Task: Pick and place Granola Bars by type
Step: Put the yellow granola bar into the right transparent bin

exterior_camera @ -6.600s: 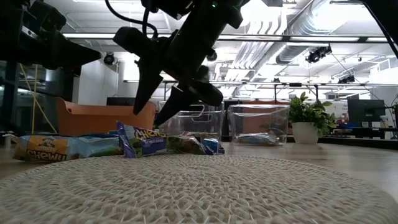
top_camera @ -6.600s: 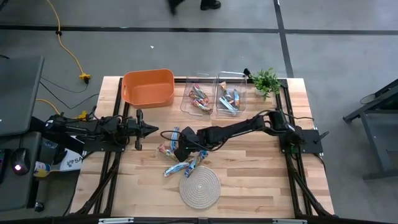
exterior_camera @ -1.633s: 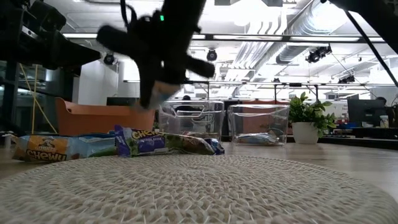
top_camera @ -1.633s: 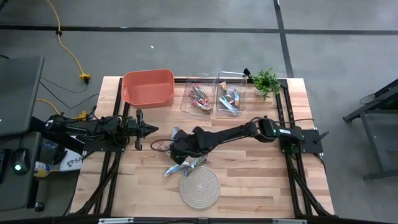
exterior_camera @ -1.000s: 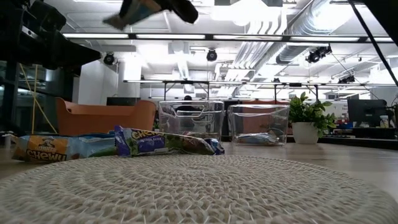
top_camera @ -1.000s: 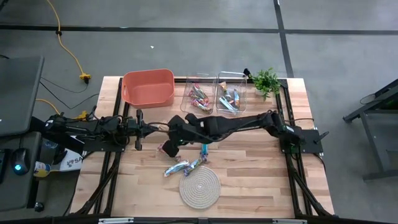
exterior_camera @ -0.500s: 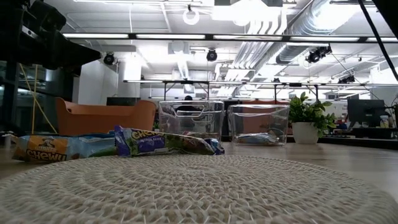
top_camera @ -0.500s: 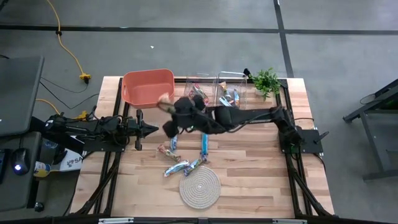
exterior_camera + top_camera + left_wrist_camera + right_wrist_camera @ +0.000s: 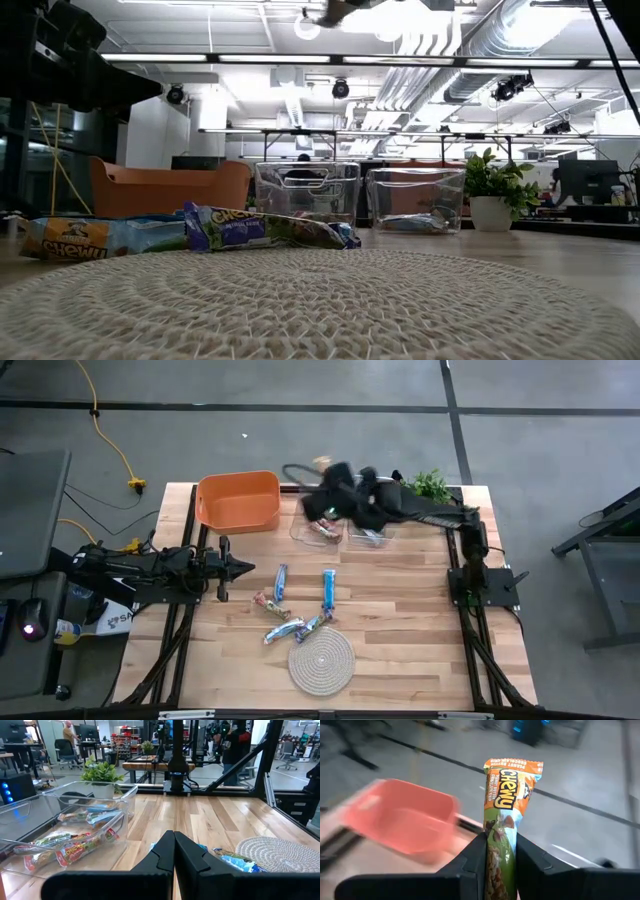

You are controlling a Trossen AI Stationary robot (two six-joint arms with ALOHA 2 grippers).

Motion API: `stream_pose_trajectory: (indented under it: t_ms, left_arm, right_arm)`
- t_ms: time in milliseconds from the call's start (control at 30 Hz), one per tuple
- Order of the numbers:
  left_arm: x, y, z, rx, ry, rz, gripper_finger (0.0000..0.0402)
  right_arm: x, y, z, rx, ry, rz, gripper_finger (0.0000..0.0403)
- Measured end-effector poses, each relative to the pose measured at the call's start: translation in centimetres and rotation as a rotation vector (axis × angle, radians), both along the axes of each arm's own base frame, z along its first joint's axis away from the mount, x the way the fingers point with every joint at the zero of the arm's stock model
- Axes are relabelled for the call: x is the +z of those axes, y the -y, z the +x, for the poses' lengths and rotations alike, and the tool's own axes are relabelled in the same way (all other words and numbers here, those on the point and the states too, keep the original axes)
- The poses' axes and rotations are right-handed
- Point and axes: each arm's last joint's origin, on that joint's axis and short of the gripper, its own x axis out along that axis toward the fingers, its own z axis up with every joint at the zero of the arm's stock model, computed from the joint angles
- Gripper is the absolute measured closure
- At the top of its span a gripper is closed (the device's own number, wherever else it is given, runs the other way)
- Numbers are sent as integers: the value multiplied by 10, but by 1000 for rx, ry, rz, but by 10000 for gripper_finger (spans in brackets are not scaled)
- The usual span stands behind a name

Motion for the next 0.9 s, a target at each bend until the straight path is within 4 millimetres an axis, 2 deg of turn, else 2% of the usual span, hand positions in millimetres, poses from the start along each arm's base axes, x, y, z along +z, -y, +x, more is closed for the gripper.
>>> stream_pose_trajectory:
  t_ms: [267, 467, 633, 900]
  left_arm:
    - [0, 0, 0, 0, 0, 0, 401]
    - [0, 0, 0, 0, -1, 0, 401]
    - [0, 0, 0, 0, 0, 0, 401]
    - [0, 0, 0, 0, 0, 0, 401]
  right_arm:
    - [-1, 40, -49, -182, -213, 91, 336]
    - [-18, 74, -58, -235, -300, 189, 336]
    - [-58, 99, -59, -272, -394, 312, 336]
    - [-143, 122, -61, -234, -505, 506, 336]
